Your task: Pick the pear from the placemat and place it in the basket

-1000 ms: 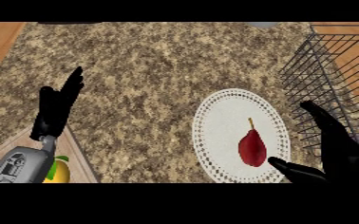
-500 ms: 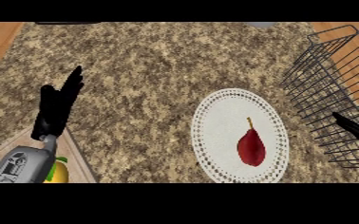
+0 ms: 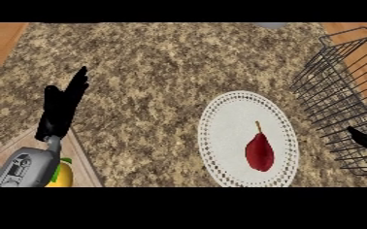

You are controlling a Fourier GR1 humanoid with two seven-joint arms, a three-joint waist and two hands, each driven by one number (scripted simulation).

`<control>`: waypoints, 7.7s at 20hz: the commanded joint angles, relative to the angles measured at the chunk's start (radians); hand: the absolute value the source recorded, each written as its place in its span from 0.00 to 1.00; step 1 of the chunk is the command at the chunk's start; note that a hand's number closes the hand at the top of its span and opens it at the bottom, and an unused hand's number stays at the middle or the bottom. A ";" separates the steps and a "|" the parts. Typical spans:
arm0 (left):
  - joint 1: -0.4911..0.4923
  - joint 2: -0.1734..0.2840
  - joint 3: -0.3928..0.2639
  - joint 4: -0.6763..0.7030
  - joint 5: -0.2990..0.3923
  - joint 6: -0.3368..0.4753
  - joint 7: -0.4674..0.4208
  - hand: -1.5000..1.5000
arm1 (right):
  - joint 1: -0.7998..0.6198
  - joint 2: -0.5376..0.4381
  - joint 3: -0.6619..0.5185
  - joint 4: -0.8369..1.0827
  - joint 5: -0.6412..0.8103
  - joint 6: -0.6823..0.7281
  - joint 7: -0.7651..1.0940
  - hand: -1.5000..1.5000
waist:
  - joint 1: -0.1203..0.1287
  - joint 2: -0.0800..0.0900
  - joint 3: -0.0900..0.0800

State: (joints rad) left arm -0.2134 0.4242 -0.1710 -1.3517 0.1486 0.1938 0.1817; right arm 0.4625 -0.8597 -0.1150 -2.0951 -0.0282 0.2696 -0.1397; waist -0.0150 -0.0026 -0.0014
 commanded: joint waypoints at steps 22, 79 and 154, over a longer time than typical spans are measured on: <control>-0.030 -0.135 0.097 0.048 -0.142 -0.093 0.004 0.50 | -0.169 0.446 0.110 0.186 0.414 0.013 -0.007 0.00 | 0.010 0.002 0.001; -0.007 -0.250 0.244 -0.024 -0.305 -0.190 0.039 0.50 | -0.393 0.678 0.414 0.585 1.210 -0.231 0.096 1.00 | 0.008 0.000 -0.002; -0.061 -0.221 0.292 0.021 -0.292 -0.246 0.038 0.50 | -0.948 0.163 -0.314 0.718 0.697 0.279 0.246 1.00 | 0.019 0.007 0.001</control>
State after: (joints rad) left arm -0.2415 0.2035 0.1173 -1.3867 -0.1309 -0.0595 0.2427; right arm -0.4764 -0.6933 -0.4251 -1.5064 0.6850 0.5576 0.1633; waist 0.0041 0.0020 0.0003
